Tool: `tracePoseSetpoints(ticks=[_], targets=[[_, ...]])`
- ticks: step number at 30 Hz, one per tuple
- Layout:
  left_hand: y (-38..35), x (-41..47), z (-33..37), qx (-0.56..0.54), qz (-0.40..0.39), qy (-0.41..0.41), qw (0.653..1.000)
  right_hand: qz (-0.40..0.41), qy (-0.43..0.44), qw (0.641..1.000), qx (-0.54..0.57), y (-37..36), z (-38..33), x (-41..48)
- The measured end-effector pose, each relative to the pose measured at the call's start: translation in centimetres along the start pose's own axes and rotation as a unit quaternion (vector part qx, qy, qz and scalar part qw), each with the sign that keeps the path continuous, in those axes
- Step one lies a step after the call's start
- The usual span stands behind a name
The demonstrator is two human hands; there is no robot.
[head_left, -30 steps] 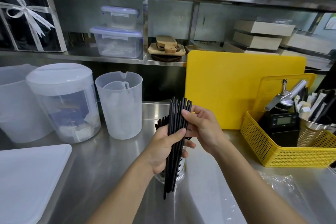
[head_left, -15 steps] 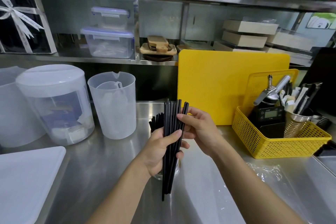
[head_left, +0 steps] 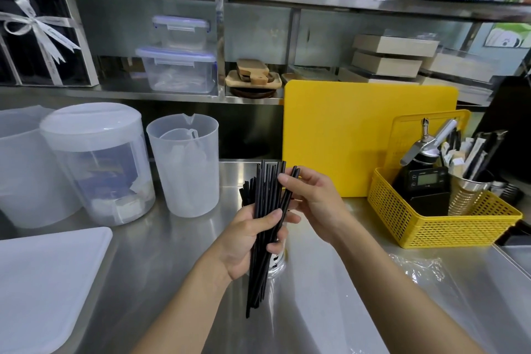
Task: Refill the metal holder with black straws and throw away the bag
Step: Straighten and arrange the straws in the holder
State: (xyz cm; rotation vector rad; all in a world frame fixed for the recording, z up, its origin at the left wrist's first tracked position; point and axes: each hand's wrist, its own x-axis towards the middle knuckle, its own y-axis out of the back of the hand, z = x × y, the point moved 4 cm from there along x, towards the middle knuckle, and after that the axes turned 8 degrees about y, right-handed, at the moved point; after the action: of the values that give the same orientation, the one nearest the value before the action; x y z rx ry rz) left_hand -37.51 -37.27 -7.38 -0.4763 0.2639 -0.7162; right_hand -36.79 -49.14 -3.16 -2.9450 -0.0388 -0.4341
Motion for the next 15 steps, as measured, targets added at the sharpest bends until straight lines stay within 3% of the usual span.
tracePoseSetpoints(ticks=[5,15], targets=[[-0.2,-0.3,-0.6,0.055,-0.011,0.024,0.998,0.005,0.007,1.000,-0.027,0.2,-0.8,-0.1],[0.2,-0.9,-0.6,0.040,-0.019,0.014,0.999,0.009,0.016,0.998,-0.058,0.4,-1.3,-0.5]])
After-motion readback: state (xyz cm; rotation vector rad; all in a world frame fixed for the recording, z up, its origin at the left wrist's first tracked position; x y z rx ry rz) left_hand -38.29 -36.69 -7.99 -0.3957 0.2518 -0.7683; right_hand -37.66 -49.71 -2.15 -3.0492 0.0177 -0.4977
